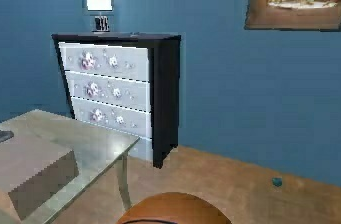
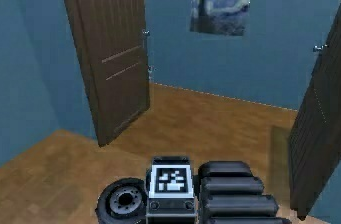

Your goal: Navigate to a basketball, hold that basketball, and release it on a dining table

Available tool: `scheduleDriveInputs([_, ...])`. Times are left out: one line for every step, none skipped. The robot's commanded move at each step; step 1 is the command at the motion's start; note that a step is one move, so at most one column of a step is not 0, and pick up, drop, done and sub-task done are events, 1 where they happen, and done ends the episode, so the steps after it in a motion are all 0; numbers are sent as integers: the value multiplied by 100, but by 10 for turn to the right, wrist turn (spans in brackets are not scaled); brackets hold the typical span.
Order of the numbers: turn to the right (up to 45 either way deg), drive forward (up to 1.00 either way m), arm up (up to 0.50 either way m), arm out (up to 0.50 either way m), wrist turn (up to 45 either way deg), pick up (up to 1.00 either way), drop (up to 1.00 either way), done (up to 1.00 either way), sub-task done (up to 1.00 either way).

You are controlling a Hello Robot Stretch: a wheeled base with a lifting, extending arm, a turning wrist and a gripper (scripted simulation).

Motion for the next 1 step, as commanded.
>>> scheduleDriveInputs([450,0,0,0,0,0,0,0,0])
